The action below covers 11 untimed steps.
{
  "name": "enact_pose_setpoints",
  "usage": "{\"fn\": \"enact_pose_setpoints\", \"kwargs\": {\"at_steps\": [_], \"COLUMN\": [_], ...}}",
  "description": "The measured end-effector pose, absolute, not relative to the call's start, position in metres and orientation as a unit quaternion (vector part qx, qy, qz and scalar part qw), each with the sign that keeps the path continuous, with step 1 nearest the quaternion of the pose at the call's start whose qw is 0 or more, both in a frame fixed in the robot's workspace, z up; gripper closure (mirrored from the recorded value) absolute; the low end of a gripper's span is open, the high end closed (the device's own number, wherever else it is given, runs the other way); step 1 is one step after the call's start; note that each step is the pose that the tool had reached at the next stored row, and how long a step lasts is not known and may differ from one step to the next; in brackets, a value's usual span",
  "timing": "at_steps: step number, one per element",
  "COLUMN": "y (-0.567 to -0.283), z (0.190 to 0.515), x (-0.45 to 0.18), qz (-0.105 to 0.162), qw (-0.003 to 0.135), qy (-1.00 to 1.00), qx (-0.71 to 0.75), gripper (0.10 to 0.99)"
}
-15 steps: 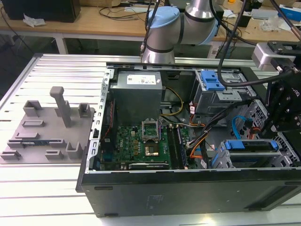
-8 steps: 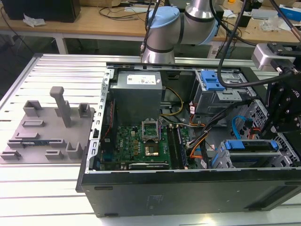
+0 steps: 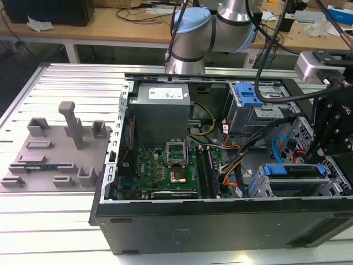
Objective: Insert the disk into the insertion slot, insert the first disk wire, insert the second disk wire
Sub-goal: 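Insert the first disk wire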
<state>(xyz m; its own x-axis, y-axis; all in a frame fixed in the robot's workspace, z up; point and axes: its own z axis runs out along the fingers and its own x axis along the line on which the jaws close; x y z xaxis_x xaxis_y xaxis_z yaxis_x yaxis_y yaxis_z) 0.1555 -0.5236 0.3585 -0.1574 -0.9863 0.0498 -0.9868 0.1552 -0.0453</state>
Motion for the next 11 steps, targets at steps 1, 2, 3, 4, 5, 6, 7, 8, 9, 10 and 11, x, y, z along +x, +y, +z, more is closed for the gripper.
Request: {"fn": "enact_pose_setpoints", "kwargs": {"at_steps": [1, 2, 3, 4, 5, 6, 7, 8, 9, 10, 11], "y": [-0.5227, -0.5224, -0.5223, -0.5223, -0.5223, -0.5223, -0.5223, -0.5223, -0.5223, -0.5223, -0.5223], "z": [0.3584, 0.3582, 0.3579, 0.3578, 0.3578, 0.3575, 0.3573, 0.3568, 0.3563, 0.3559, 0.3558], "x": [0.1550, 0.1549, 0.1549, 0.1549, 0.1549, 0.1549, 0.1549, 0.1549, 0.1551, 0.1555, 0.1556], "qz": [0.035, 0.035, 0.036, 0.036, 0.036, 0.036, 0.036, 0.036, 0.036, 0.036, 0.036], "qw": [0.005, 0.006, 0.006, 0.006, 0.006, 0.006, 0.006, 0.006, 0.006, 0.006, 0.006], "qy": [-0.760, -0.760, -0.760, -0.760, -0.760, -0.760, -0.760, -0.760, -0.760, -0.760, -0.760], "qx": [0.649, 0.649, 0.649, 0.649, 0.649, 0.649, 0.649, 0.649, 0.649, 0.649, 0.649], "gripper": [0.914, 0.914, 0.914, 0.914, 0.914, 0.914, 0.914, 0.914, 0.914, 0.914, 0.914]}}
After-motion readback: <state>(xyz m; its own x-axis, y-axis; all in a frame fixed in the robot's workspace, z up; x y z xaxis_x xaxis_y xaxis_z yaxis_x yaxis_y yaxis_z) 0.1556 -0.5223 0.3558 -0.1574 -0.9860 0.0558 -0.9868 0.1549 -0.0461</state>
